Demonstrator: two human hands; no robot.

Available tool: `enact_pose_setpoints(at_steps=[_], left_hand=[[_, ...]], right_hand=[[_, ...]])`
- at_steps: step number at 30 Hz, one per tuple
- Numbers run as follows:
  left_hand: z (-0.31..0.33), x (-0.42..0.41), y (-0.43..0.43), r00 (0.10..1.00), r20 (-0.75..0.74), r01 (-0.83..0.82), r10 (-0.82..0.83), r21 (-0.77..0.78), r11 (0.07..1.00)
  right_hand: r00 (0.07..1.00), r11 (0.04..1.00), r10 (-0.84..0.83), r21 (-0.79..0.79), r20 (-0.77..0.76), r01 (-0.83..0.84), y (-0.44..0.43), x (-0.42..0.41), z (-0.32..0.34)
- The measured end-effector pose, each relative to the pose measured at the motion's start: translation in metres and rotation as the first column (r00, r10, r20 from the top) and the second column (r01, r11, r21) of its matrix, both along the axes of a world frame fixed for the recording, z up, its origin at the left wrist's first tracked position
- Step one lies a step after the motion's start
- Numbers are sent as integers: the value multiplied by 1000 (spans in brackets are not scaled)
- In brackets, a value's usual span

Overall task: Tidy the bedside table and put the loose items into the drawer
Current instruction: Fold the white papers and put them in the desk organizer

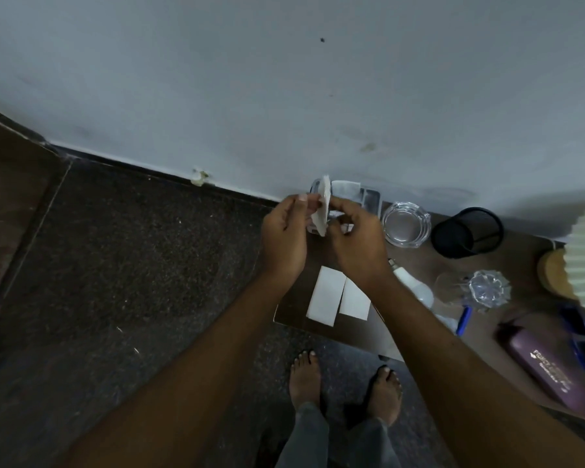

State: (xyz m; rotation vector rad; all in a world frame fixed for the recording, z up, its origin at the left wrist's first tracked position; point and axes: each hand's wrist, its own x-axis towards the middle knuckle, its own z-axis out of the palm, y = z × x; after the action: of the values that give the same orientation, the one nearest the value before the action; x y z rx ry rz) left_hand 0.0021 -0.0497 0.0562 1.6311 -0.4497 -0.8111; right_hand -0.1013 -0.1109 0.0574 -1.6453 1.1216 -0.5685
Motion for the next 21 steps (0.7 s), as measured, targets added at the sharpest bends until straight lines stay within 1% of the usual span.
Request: enact_pose_setpoints(at_steps=[5, 10, 13, 18, 21], left_hand=[[5, 10, -19, 1000, 12, -5, 5, 7, 1000], [1, 17, -30, 1000, -15, 2, -2, 3, 1000], [-3, 20, -35, 1000, -26, 2, -1, 29, 1000], [-9, 25, -39, 999, -36, 25, -22, 92, 995], [-12, 26, -40, 998, -41, 59, -55, 119, 991]], right_hand=[[999, 996, 45, -72, -30, -47, -12, 1, 7], [990, 988, 91, -118, -109, -103, -18, 5, 5], [983, 985, 127, -103, -130, -140, -20, 8, 1], [977, 985, 125, -92, -173, -142, -23, 11, -9], [973, 987, 140, -58, -184, -153, -24, 12, -15]])
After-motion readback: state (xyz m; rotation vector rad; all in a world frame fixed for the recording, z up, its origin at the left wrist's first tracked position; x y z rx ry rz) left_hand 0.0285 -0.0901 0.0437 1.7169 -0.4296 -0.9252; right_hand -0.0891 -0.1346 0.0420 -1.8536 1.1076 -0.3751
